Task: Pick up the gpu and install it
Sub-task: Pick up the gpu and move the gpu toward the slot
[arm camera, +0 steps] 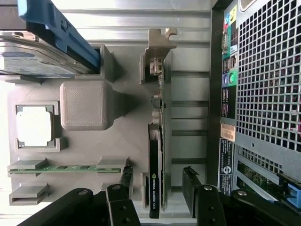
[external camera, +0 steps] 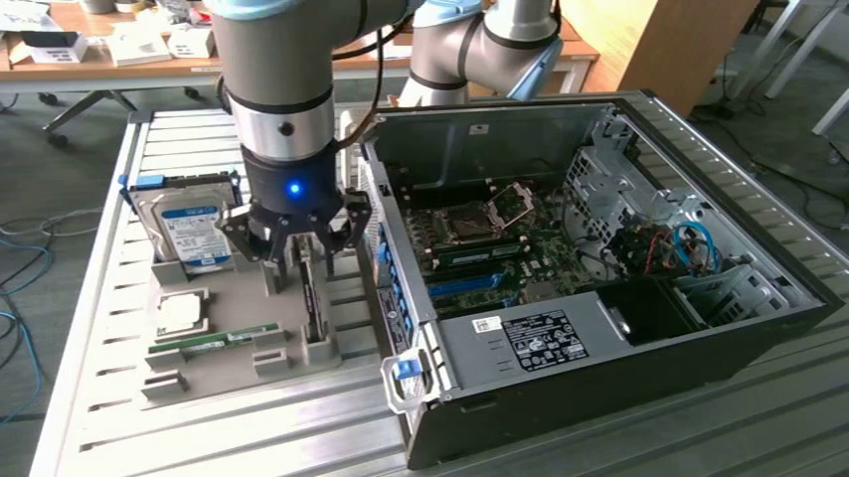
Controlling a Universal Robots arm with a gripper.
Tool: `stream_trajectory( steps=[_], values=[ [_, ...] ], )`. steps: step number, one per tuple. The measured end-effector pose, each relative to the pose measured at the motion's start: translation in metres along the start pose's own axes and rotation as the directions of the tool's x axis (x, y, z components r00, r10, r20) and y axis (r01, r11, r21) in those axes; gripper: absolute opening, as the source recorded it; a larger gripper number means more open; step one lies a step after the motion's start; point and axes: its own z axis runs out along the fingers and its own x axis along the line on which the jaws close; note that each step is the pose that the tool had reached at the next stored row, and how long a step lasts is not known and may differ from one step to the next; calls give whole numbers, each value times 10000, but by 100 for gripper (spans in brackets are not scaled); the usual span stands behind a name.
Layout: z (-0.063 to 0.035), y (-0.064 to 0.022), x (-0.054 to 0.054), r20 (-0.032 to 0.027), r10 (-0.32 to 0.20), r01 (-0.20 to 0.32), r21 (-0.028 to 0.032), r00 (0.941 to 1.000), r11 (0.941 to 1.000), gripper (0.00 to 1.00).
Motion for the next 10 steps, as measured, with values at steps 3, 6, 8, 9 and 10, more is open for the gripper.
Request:
stream_trajectory(
  steps=[3, 6, 8, 9, 10],
  values=[
    [54, 0, 1, -1, 1, -1, 0, 10000, 10000, 55],
    [100, 0, 1, 0, 1, -1, -1, 10000, 10000, 55],
    [136, 0, 1, -1, 0, 0, 0, 10000, 10000, 55],
    [153, 1, 1, -1, 1, -1, 0, 10000, 10000, 55],
    [170, 1, 1, 0, 1, -1, 0, 10000, 10000, 55]
  ],
)
